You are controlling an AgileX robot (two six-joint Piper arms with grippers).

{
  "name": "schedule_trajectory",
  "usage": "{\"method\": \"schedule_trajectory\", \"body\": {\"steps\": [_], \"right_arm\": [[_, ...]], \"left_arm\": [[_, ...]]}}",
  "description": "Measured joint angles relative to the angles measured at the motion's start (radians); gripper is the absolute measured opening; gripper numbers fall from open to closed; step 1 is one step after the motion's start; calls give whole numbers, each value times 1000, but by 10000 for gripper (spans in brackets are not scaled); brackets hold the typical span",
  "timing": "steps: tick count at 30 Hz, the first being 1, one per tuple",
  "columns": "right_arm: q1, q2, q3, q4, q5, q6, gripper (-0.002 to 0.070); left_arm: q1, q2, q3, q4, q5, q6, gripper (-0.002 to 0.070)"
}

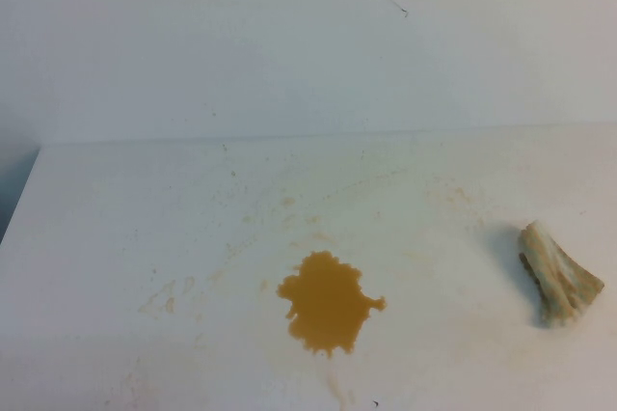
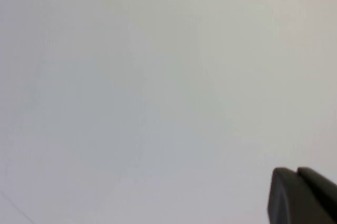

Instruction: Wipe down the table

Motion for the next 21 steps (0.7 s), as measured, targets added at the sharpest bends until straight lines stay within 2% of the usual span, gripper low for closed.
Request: {"method": "schedule_trajectory", "body": {"steps": [2,4,8,16,21], "right_arm": [[0,0,-11,11,-25,11,-2],[0,0,-56,21,32,33,-2],[0,18,-228,35,290,51,-2],[0,450,-564,35,589,26,-2],[12,617,-650,65,589,-39,-2]], "left_arm": [[0,0,0,0,0,0,-3],[0,0,0,0,0,0,-3],[0,0,0,0,0,0,-4],[0,0,0,0,0,0,-3],[0,0,0,0,0,0,-3]]}}
